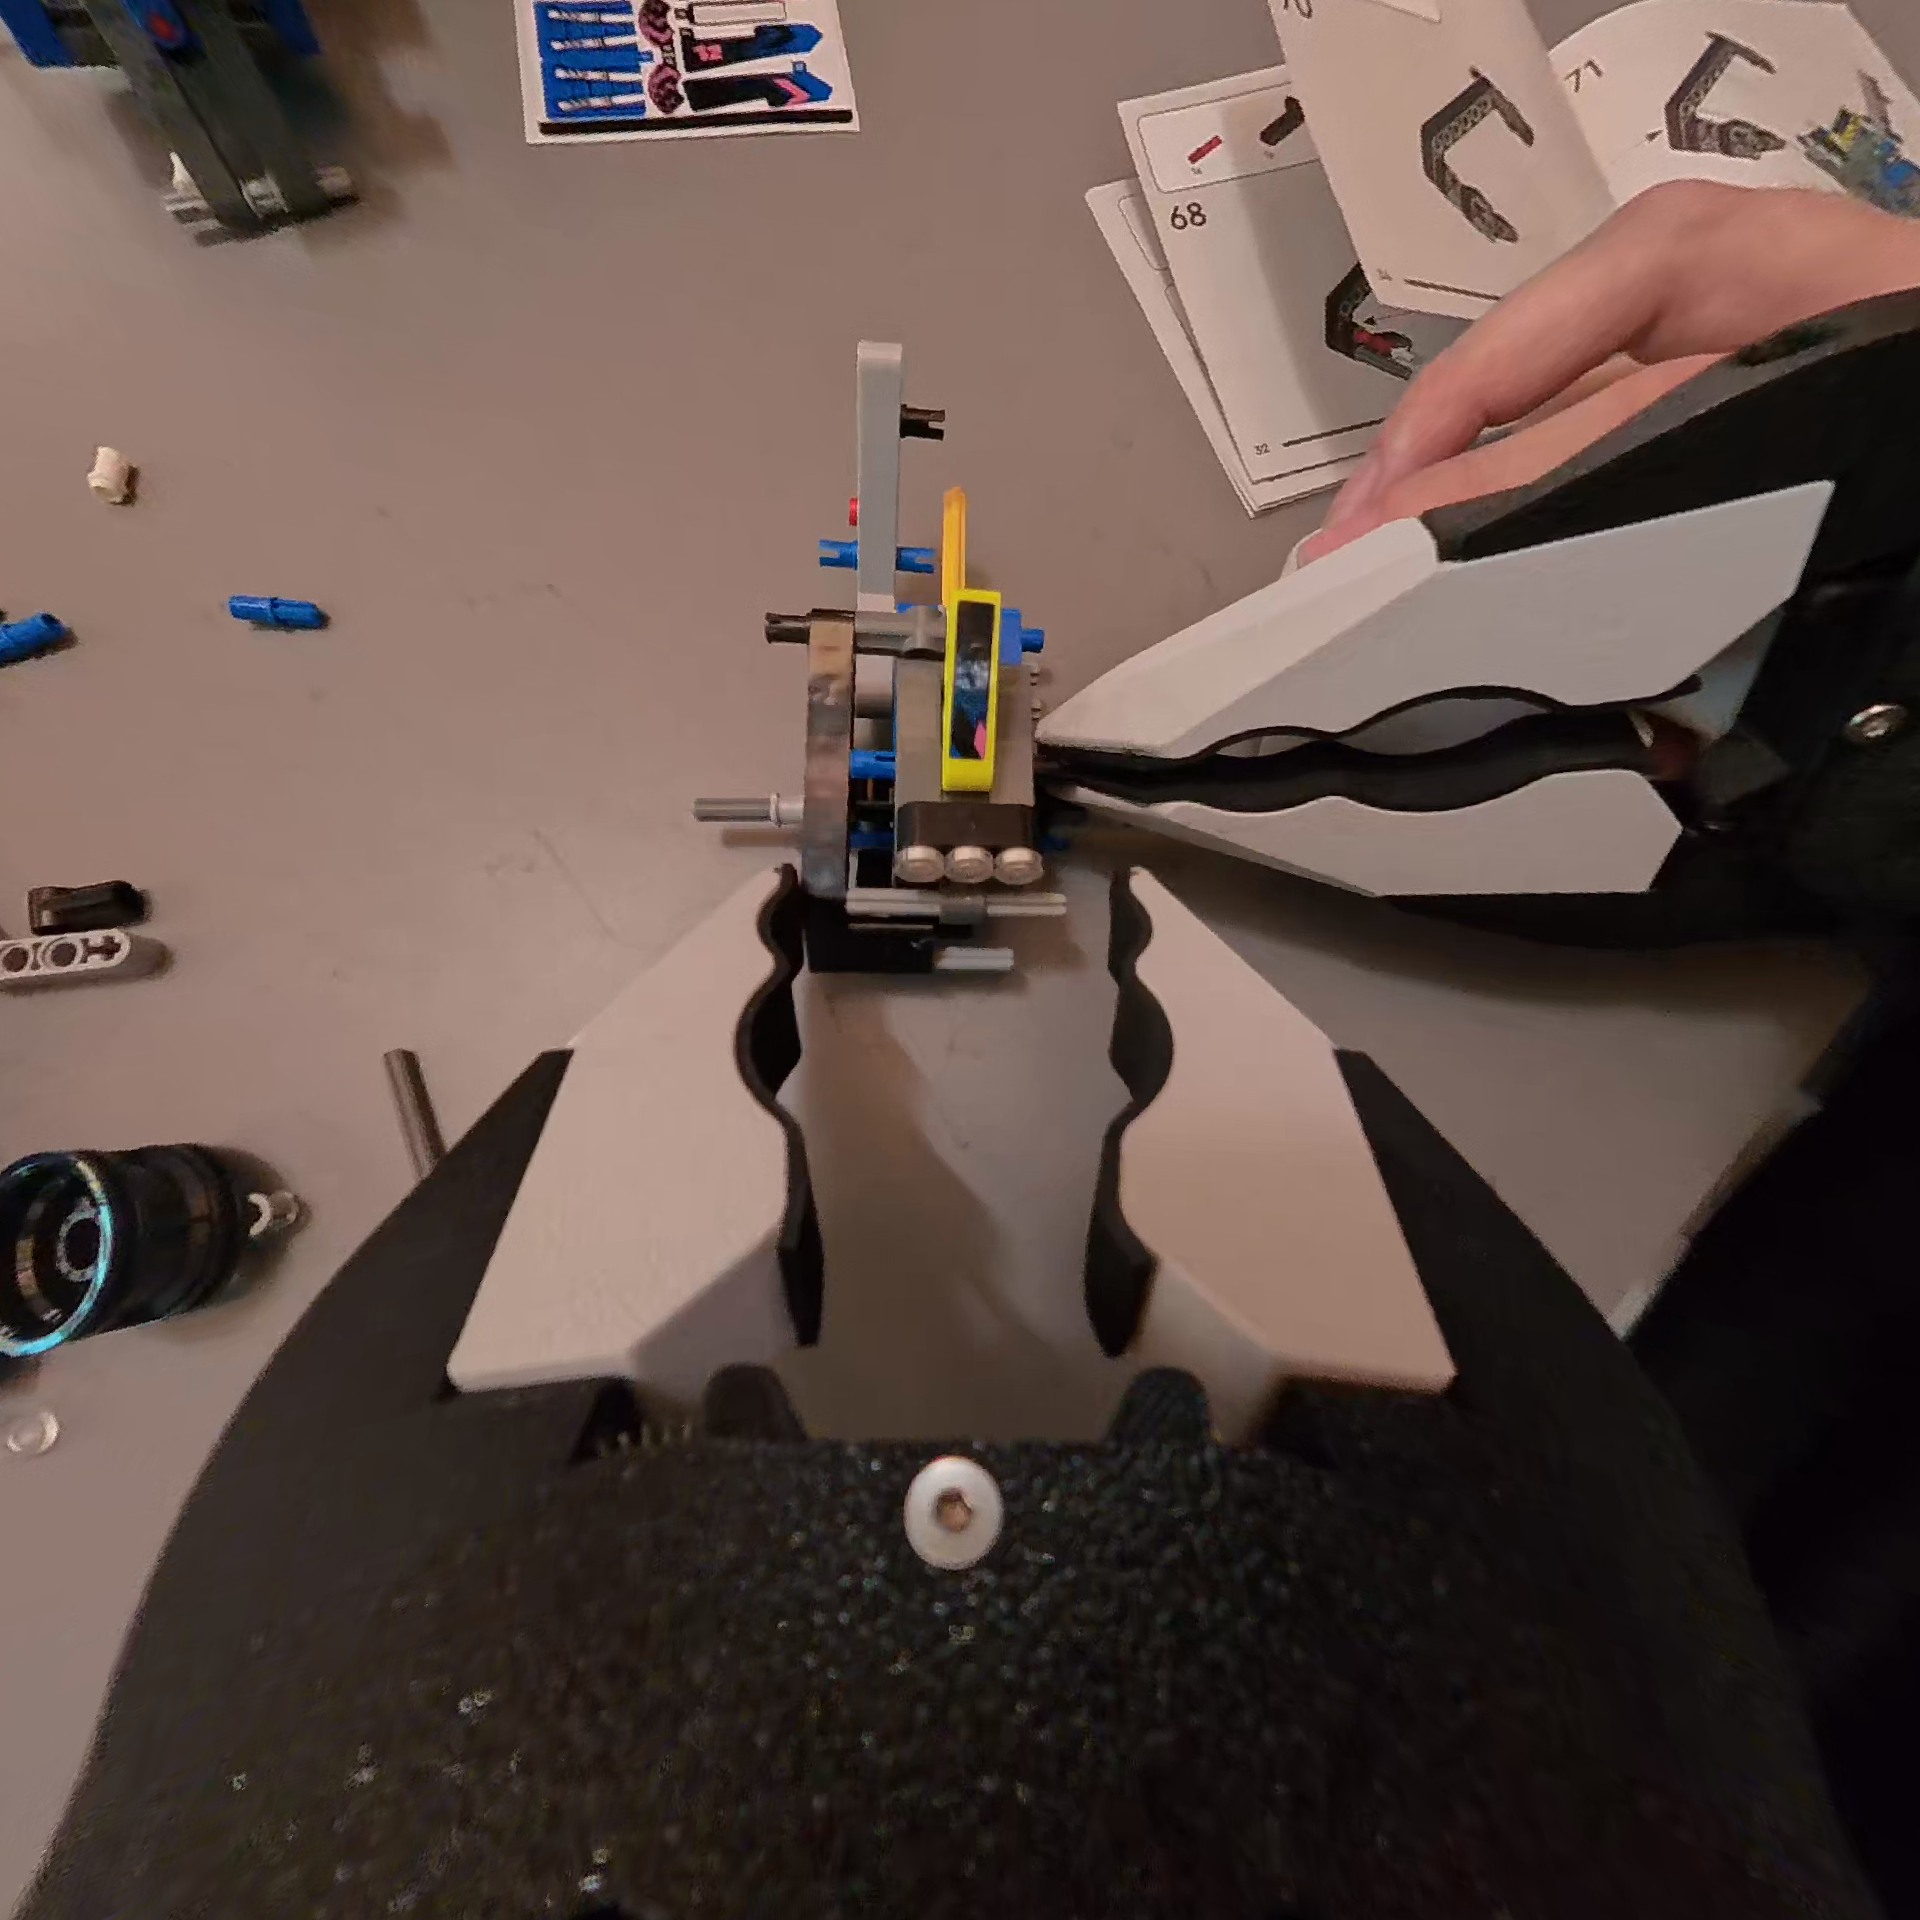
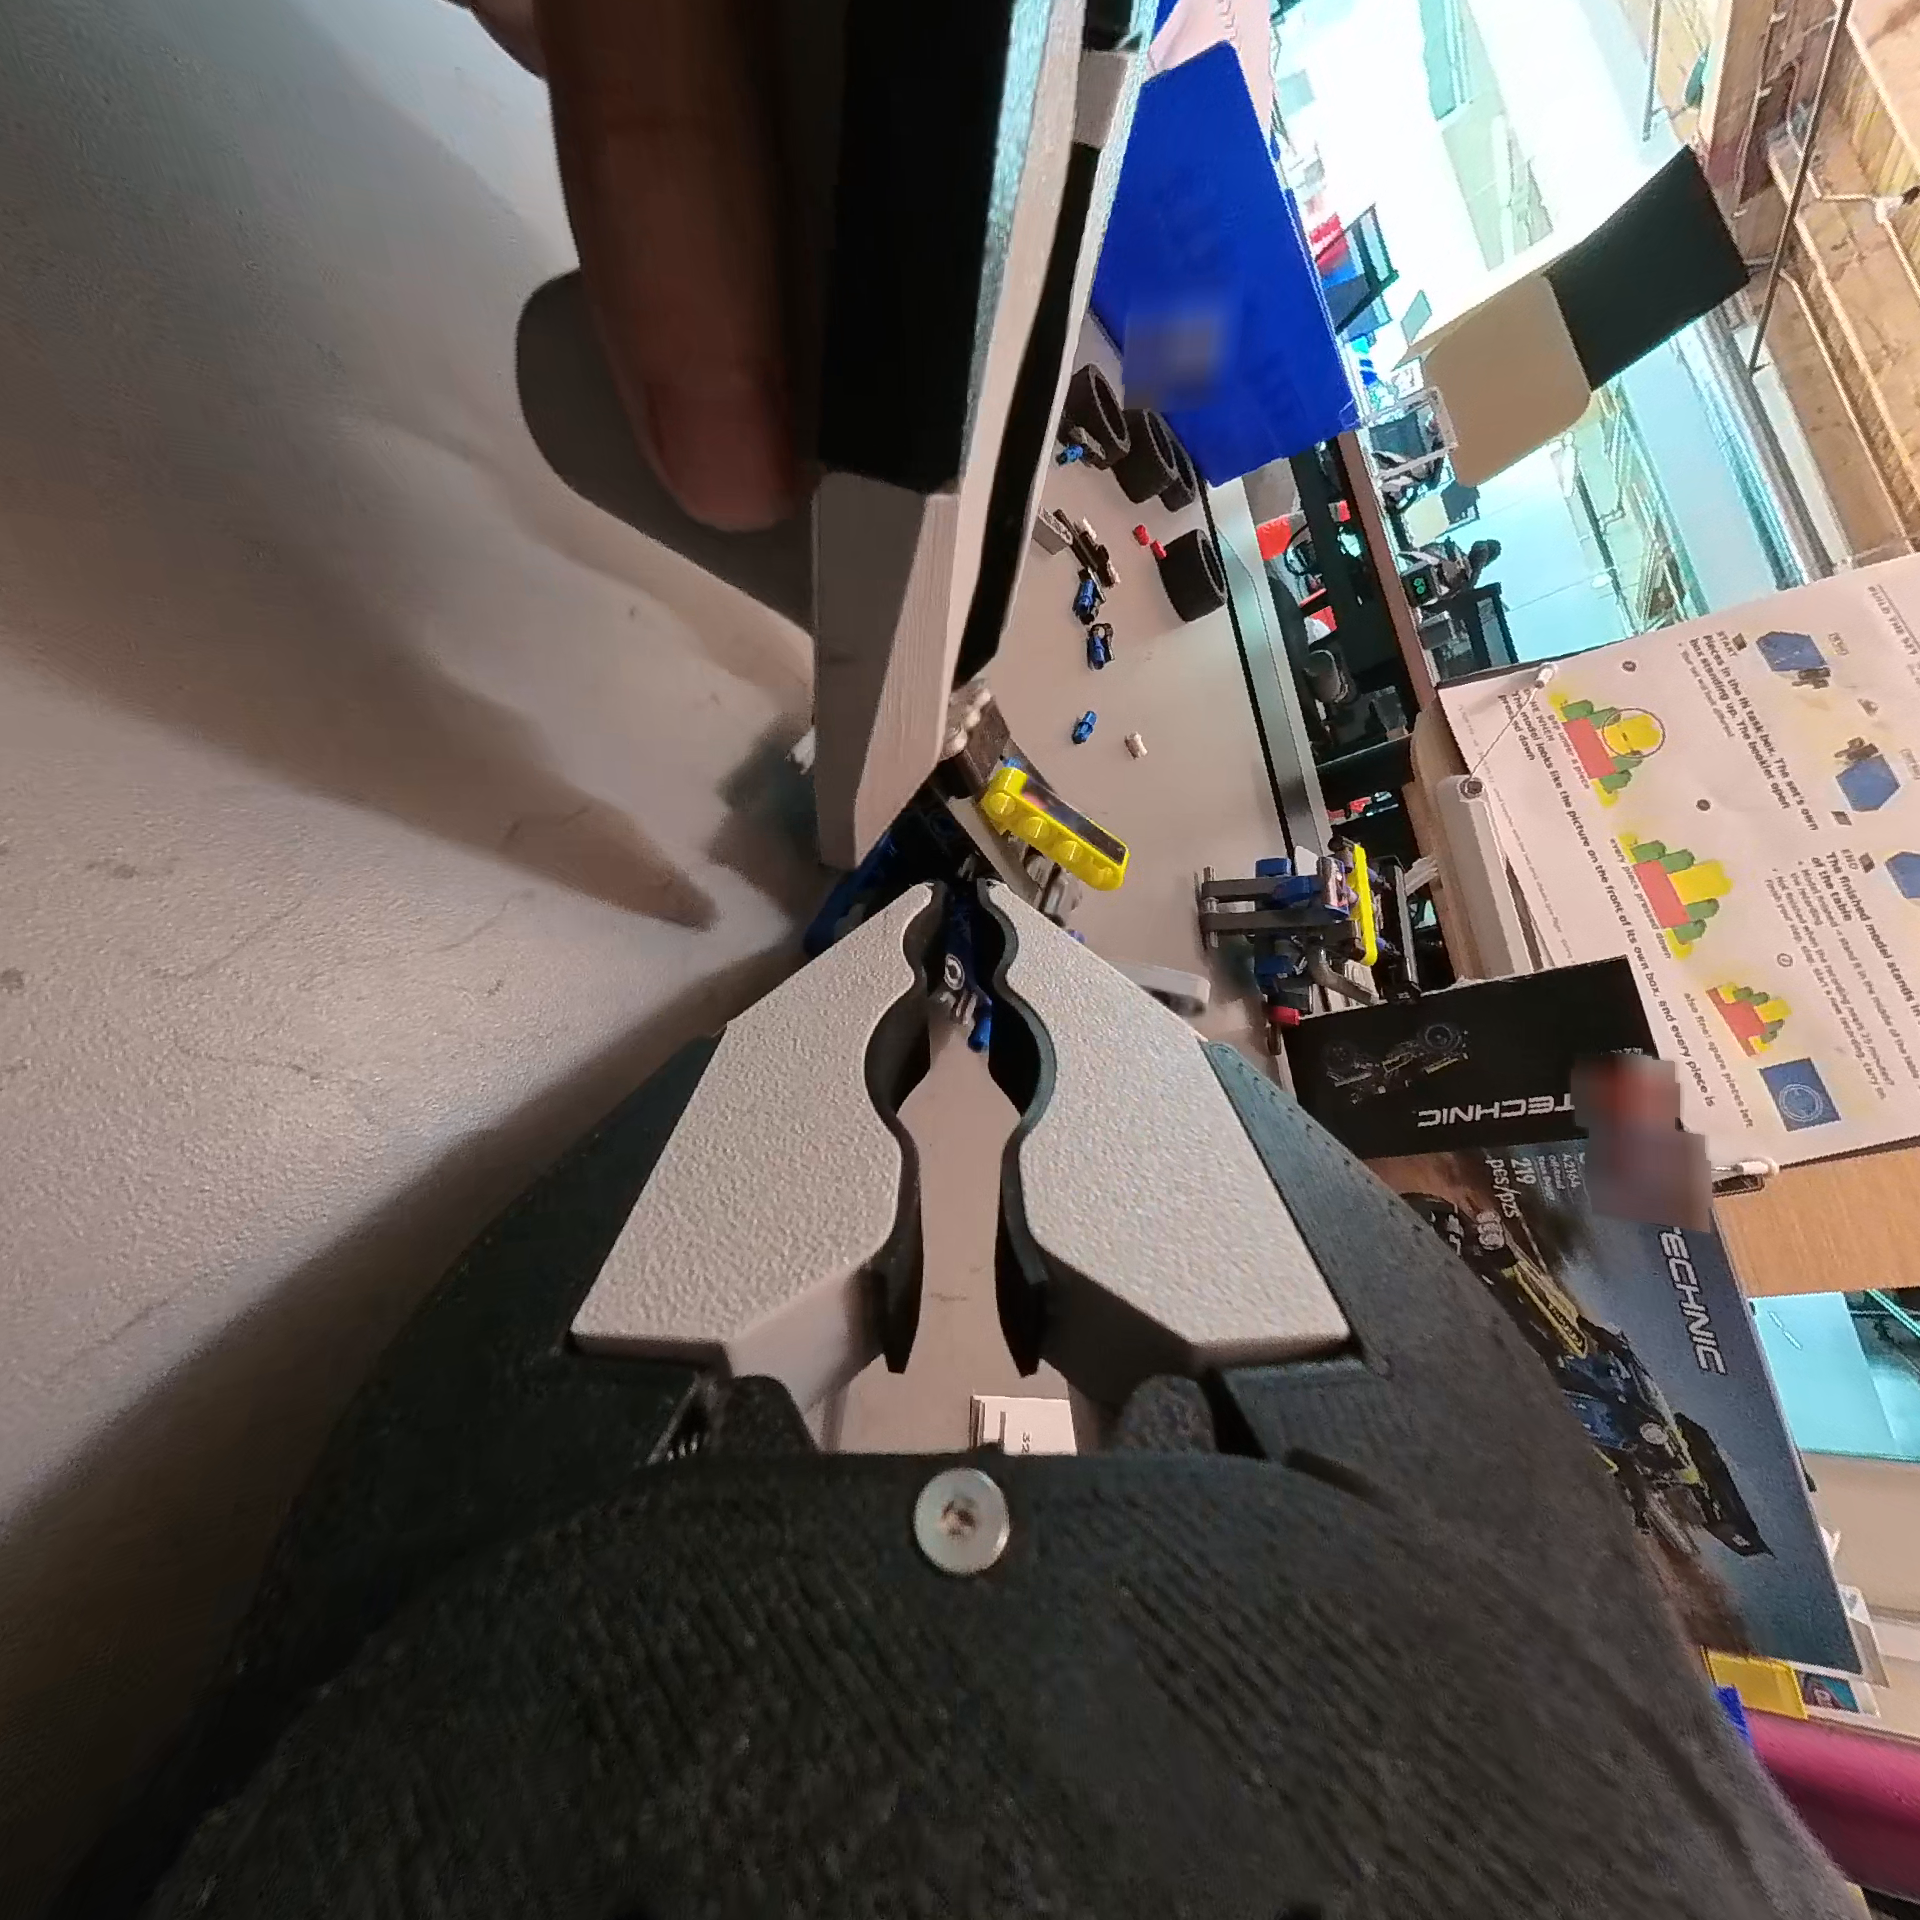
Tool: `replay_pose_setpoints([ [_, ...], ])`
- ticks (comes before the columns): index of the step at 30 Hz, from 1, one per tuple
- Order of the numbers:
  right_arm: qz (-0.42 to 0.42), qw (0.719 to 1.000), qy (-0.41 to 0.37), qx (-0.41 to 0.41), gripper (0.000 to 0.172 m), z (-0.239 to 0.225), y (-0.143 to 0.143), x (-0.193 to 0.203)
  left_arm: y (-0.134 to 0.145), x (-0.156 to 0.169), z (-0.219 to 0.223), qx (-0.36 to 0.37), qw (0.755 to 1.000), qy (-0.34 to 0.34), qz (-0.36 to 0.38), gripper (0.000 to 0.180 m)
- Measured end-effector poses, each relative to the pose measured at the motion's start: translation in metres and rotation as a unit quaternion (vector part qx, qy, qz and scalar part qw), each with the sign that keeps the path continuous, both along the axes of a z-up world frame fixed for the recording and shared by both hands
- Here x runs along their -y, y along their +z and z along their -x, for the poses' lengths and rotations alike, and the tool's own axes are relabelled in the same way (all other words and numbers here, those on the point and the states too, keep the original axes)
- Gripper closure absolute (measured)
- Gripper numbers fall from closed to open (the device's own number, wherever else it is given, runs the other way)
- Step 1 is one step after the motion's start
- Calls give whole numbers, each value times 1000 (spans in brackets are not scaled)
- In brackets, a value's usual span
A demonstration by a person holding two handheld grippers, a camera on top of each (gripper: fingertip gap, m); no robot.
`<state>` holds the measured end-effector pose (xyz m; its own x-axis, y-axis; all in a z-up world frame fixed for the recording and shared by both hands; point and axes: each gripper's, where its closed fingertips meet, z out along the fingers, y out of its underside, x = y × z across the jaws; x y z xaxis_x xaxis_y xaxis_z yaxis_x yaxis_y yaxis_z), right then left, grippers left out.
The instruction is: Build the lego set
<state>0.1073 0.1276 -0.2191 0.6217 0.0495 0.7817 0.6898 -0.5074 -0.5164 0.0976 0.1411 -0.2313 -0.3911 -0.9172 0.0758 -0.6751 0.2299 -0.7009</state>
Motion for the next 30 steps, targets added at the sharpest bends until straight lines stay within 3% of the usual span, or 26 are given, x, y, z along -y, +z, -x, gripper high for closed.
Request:
replay_pose_setpoints([
  [2, 0, 1000, 0, 1, 171, 0, 0, 0, 1, -2, -2, 10, 1000, 8, -15, 133],
  [14, -2, 1000, -6, 28, 166, -3, 2, 1, 0, 1, 3, 20, 1000, -3, -21, 125],
  [24, -2, 996, 14, 83, 162, 6, 6, -1, 11, -4, 11, 34, 998, -40, 35, 124],
  [30, -17, 996, -13, 92, 162, 1, 11, 4, 19, -20, 10, 57, 994, -71, 67, 130],
])
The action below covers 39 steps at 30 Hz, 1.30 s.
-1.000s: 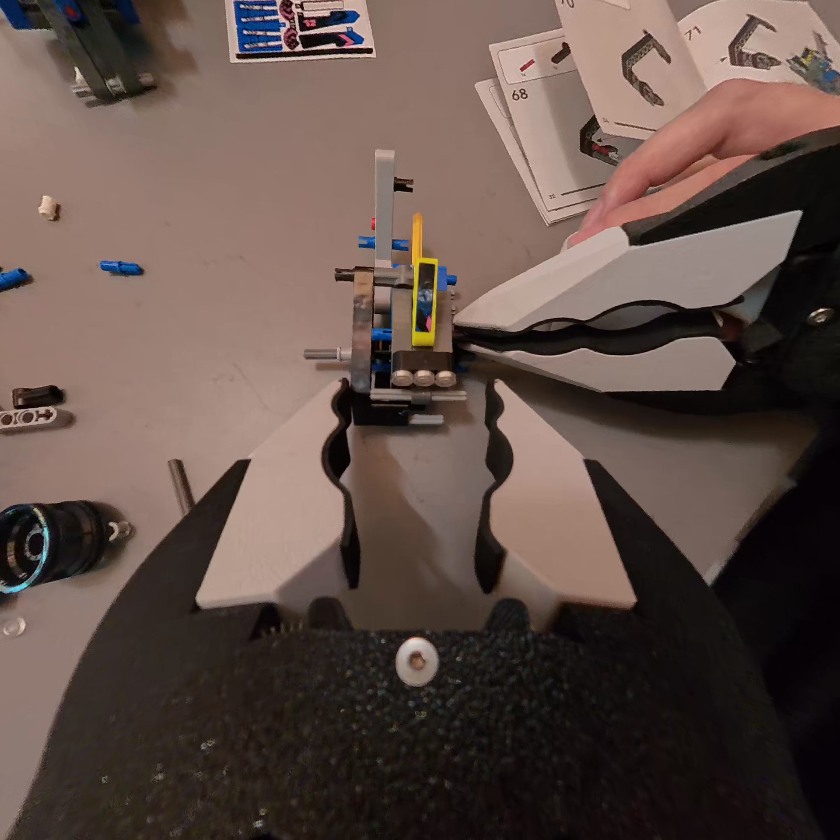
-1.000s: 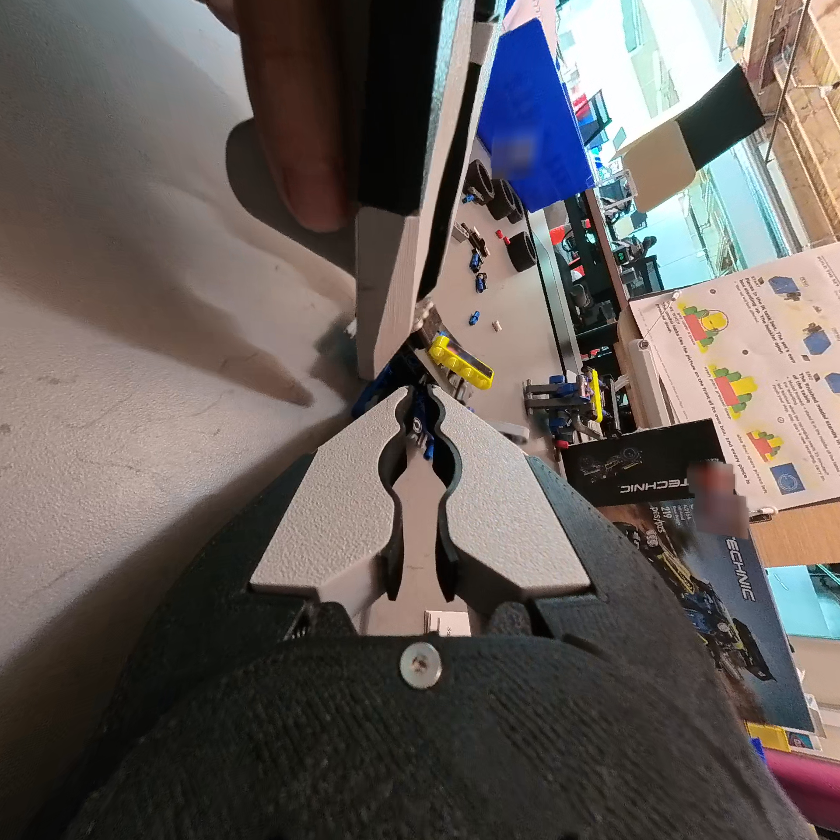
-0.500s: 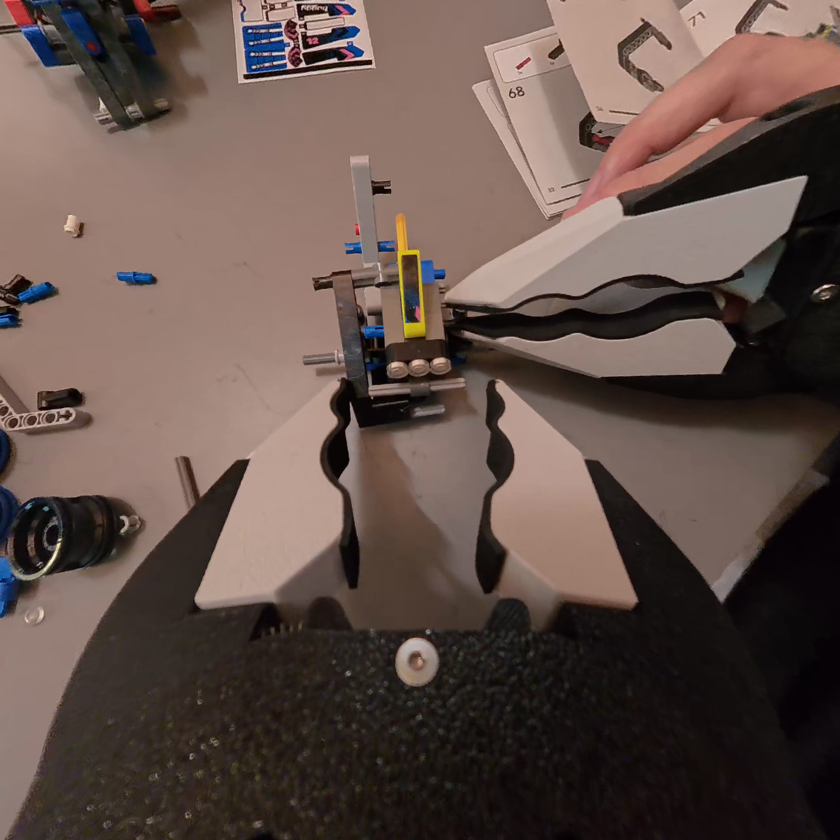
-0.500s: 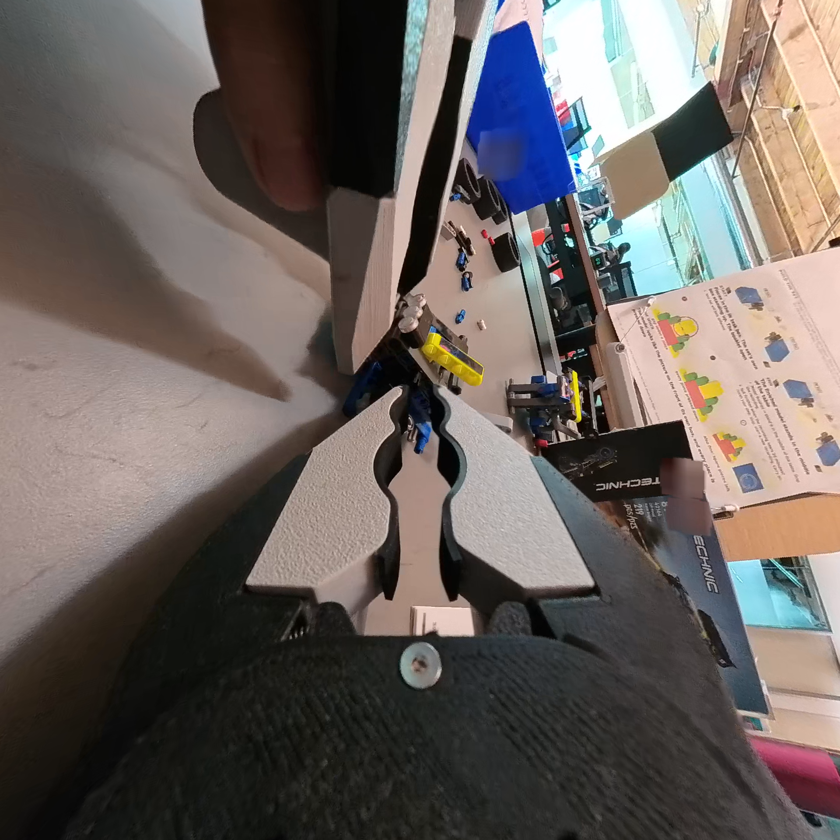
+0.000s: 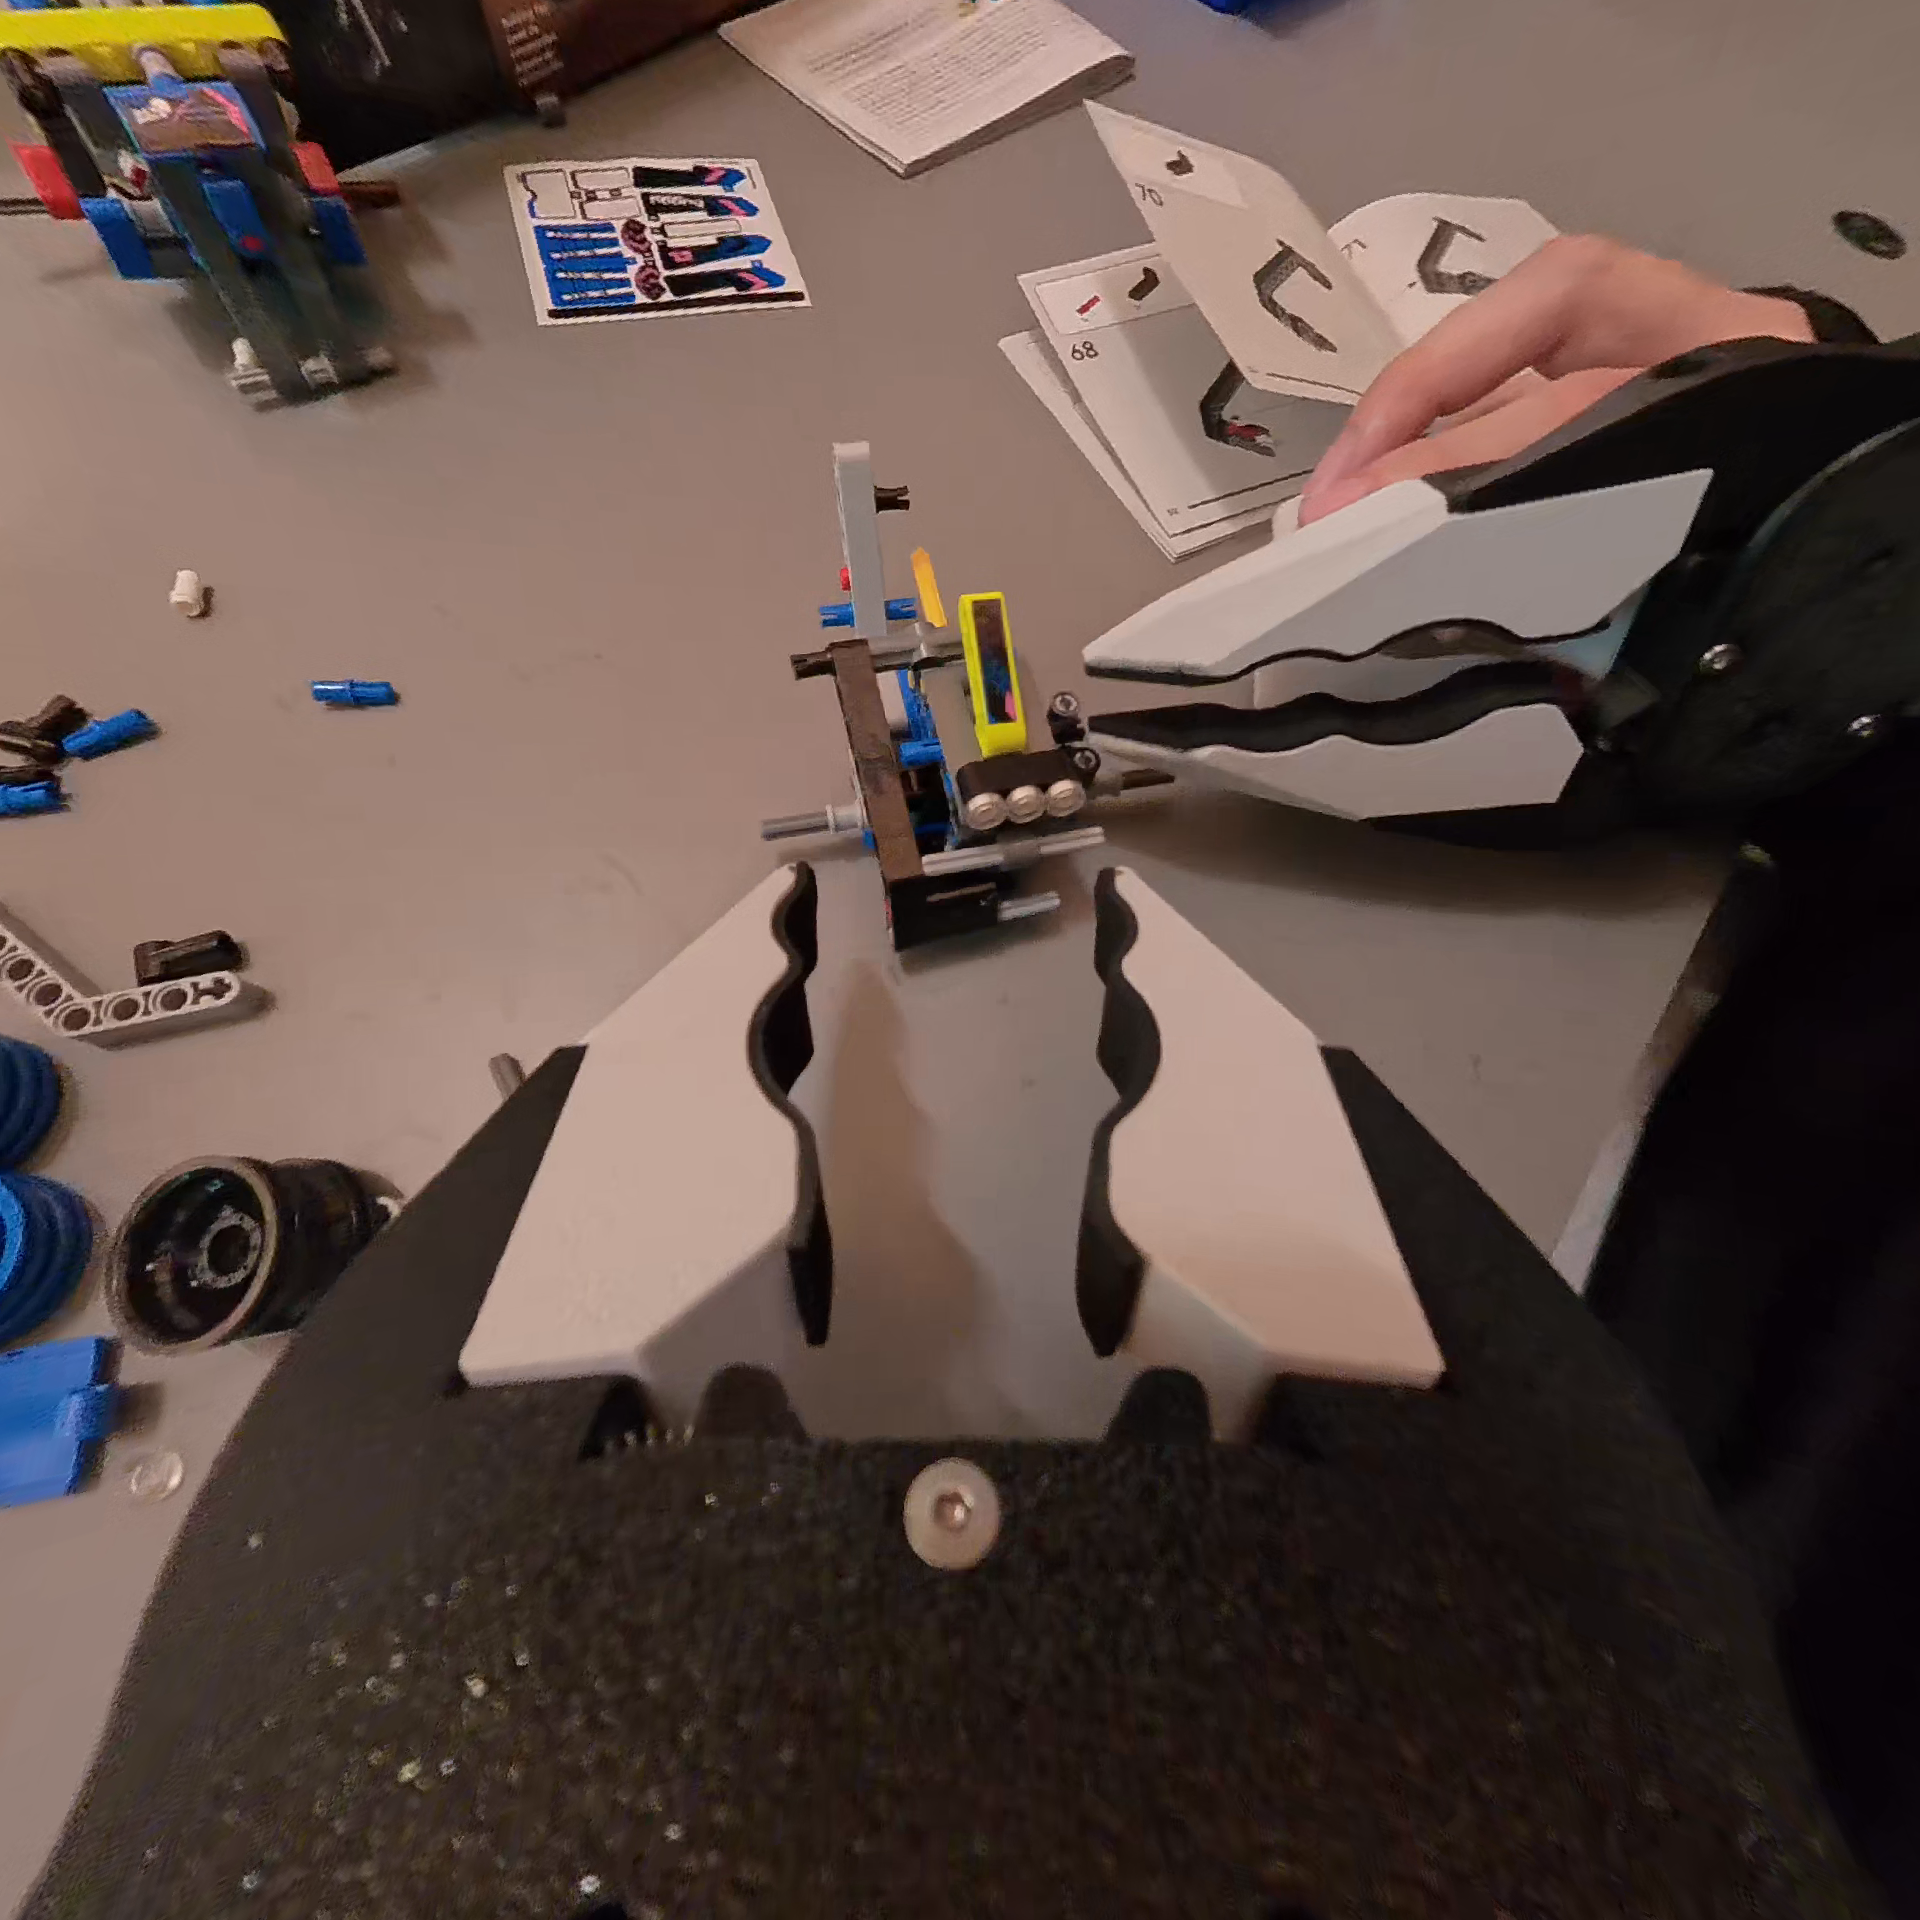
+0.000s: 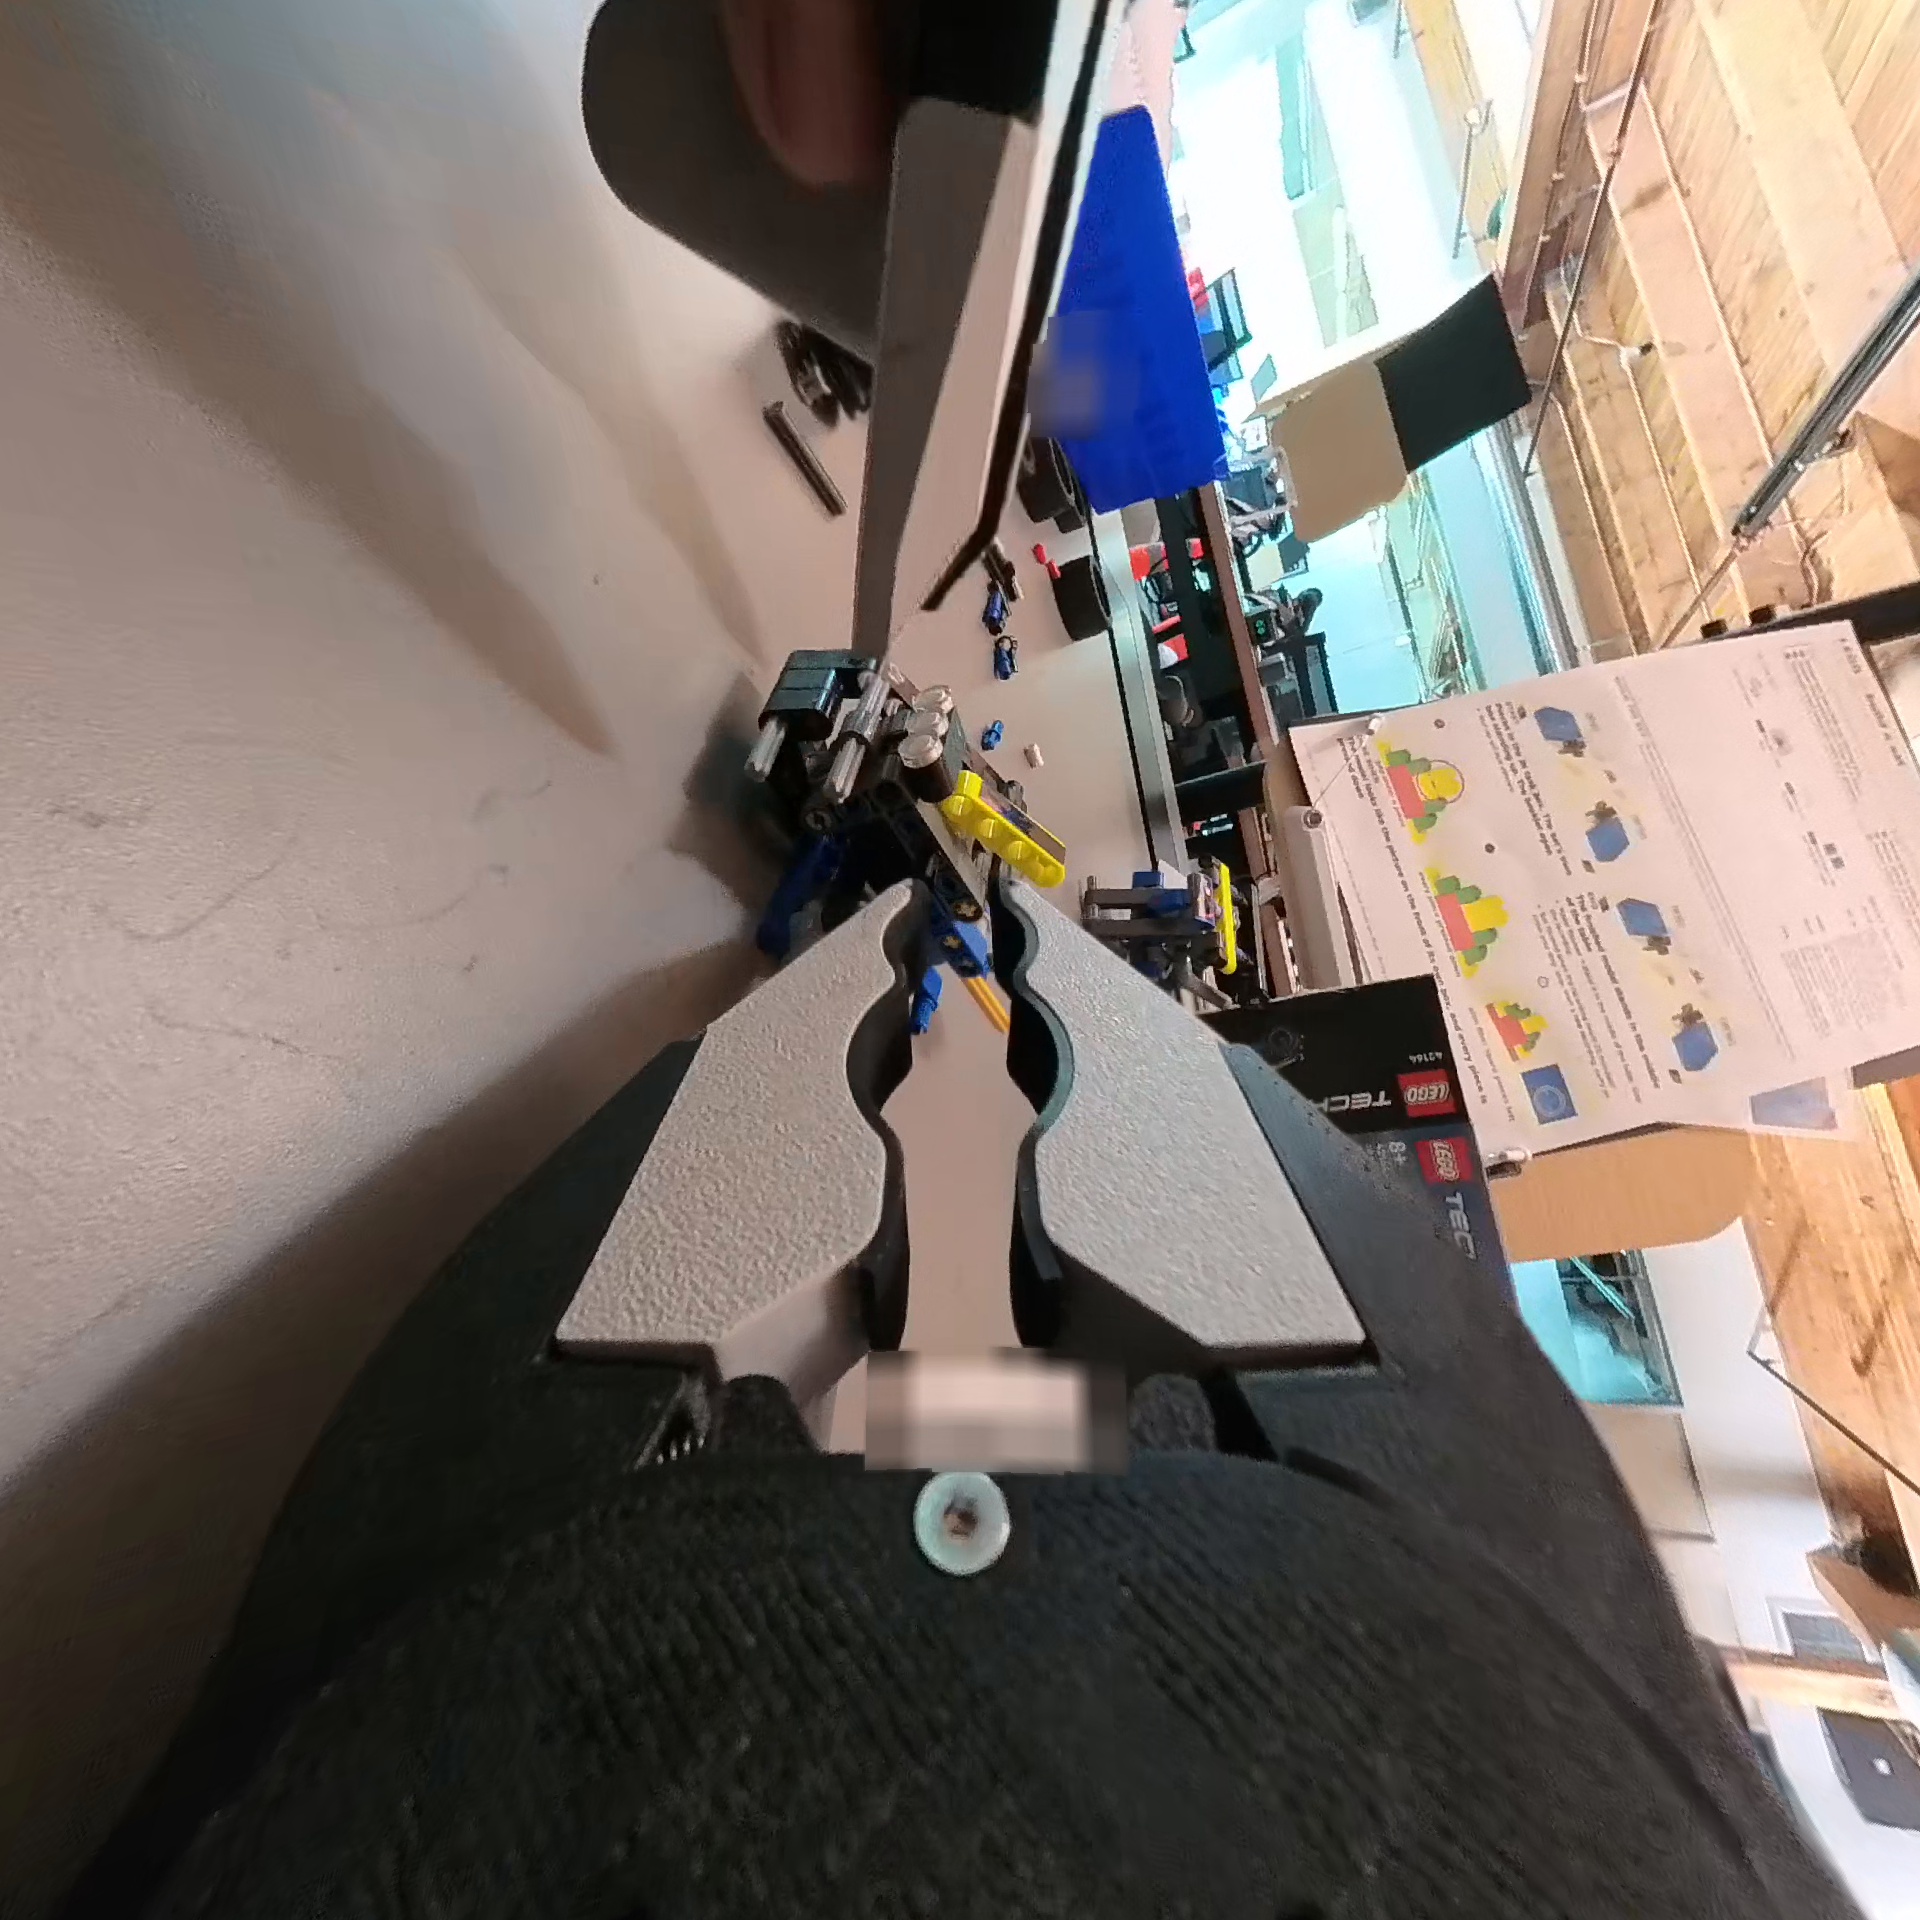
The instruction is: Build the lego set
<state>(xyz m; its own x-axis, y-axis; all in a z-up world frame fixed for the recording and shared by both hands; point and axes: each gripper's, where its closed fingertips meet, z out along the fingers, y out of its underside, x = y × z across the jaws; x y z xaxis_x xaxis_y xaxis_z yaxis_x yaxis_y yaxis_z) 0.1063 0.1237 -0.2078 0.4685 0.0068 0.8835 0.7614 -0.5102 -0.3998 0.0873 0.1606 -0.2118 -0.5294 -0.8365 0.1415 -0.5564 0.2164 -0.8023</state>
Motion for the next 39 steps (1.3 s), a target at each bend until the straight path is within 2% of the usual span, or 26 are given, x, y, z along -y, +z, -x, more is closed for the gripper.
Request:
replay_pose_setpoints([
  [8, -2, 1000, -9, -6, 164, -2, -5, 2, 2, -14, -10, 13, 999, 7, 45, 140],
  [18, -14, 1000, -11, -18, 166, -8, -4, 4, -1, -13, -15, 19, 999, -15, 26, 151],
  [23, -19, 1000, -9, -23, 166, -8, -3, 5, -1, -13, -16, 0, 999, -37, 33, 153],
  [31, -25, 999, -14, -36, 168, -14, -3, 8, -6, -14, -16, -12, 998, -33, 58, 154],
  [39, -27, 999, -15, -37, 170, -15, -3, 9, -7, -15, -13, -10, 999, -32, 38, 154],
])
